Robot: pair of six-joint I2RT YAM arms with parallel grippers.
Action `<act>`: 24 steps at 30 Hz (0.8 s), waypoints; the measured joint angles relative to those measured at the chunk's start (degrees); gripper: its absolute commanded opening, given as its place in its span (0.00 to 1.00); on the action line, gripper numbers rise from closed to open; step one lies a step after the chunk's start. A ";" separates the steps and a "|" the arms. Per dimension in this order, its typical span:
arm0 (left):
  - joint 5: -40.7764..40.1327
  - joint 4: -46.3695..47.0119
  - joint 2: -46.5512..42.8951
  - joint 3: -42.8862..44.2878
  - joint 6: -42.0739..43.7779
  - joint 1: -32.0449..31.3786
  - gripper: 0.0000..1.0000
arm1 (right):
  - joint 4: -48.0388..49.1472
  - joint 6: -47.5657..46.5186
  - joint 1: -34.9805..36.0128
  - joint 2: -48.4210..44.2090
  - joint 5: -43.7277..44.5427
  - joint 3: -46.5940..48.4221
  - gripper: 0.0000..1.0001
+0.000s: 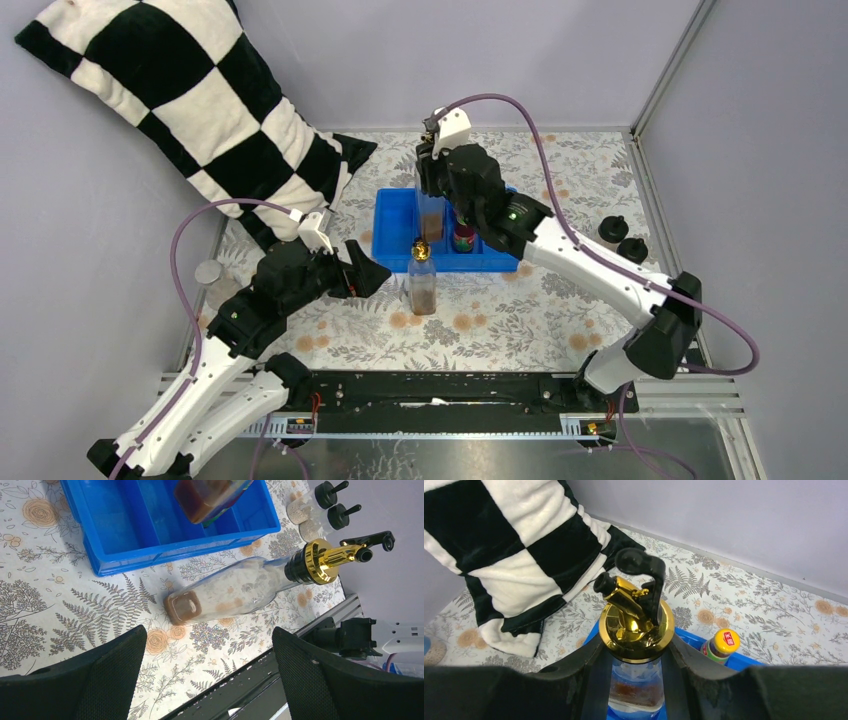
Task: Organize the condiment bottles
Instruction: Place the bottle in the storage box.
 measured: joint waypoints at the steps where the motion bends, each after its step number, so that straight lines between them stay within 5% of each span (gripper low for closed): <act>1: 0.00 0.00 -0.02 0.00 0.00 0.00 0.99 | 0.20 0.00 -0.17 1.01 0.02 0.66 0.24; 13: 0.02 0.00 -0.33 -0.02 0.00 -0.68 0.99 | 5.01 -1.46 -2.32 13.57 0.00 8.39 0.23; 24: 0.04 0.00 -0.37 -0.02 0.00 -0.74 0.99 | 6.10 -1.53 -7.87 15.74 -0.44 8.46 0.22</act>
